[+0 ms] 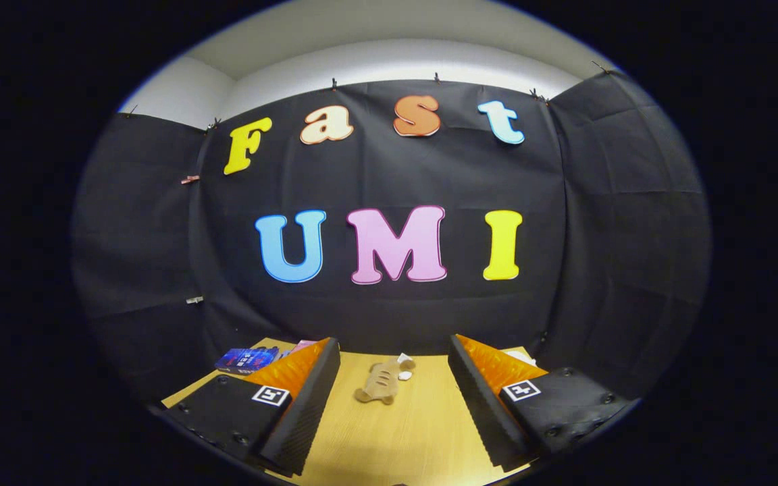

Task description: Open the storage box then place both shoes into the box .Put the left shoe in first, then the right shoe, with the right side of both shoes facing outward in a uniform manner.

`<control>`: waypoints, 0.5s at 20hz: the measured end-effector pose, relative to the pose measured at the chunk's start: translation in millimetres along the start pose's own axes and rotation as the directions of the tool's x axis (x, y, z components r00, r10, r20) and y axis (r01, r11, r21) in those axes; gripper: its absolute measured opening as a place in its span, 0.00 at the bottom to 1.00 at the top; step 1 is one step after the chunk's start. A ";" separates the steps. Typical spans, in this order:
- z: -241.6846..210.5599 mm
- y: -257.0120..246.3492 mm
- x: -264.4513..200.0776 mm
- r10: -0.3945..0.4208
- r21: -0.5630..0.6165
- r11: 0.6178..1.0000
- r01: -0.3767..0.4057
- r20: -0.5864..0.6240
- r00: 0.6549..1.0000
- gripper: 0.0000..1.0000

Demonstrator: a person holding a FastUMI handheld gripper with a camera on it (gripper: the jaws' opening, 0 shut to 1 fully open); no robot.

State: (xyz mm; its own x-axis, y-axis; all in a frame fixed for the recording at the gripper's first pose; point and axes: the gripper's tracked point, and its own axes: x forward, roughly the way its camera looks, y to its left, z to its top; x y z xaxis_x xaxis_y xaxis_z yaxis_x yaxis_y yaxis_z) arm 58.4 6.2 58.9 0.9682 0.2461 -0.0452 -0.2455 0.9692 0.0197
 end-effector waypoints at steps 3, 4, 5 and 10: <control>-8.2 -18.5 -4.2 -0.007 -0.068 0.998 0.010 0.033 0.999 0.98; -18.3 -27.3 -6.3 -0.038 -0.080 0.996 0.039 0.019 0.999 0.97; -25.4 -31.4 -11.1 -0.058 -0.087 0.994 0.059 0.010 0.998 0.97; -36.8 -30.5 -16.0 -0.036 -0.046 0.998 0.038 0.035 0.999 0.97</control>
State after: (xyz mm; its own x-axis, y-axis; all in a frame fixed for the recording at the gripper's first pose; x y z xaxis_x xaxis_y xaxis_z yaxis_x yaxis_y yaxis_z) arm 48.6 -27.0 22.2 0.9776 0.2103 -0.0112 -0.2106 0.9772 -0.0276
